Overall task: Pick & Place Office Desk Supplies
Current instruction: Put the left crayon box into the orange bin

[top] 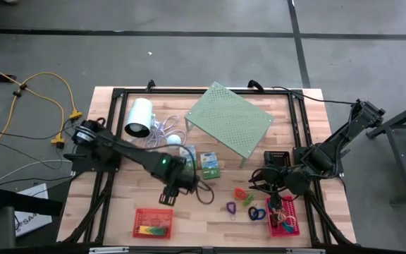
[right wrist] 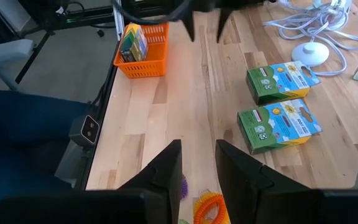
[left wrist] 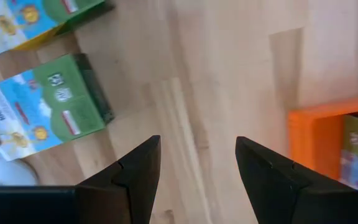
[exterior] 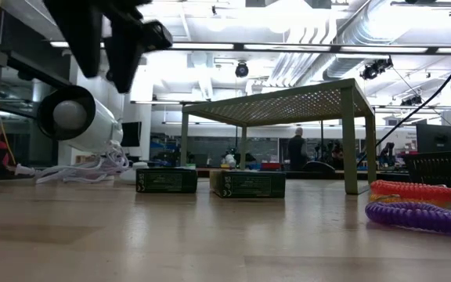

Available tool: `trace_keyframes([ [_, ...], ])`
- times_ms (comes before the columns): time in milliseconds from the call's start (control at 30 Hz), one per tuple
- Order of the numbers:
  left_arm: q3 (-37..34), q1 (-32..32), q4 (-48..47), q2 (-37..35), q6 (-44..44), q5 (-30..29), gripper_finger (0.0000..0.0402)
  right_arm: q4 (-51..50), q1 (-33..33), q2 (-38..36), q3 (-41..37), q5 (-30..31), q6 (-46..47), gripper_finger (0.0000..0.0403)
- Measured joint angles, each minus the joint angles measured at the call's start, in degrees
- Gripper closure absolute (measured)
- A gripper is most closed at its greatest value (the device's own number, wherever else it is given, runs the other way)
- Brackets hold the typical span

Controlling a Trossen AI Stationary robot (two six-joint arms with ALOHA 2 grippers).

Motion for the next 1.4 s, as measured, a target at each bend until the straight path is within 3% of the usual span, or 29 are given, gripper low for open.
trace_keyframes([
  [367,-0.6,13.3,1.1,-0.2,7.4,5.8,0.0201,0.0,0.0,0.0,0.0,0.0,0.0,0.0317],
  [600,-1.1,14.5,3.2,-1.0,7.8,6.0,0.0201,0.0,0.0,0.0,0.0,0.0,0.0,0.0317],
  [967,-21.2,19.3,26.6,-14.2,5.0,8.9,0.0201,0.0,0.0,0.0,0.0,0.0,0.0,0.0317],
  [1400,-28.4,31.1,32.6,-15.4,7.7,19.8,0.0201,0.1,0.0,0.0,0.0,0.0,0.0,0.0317],
])
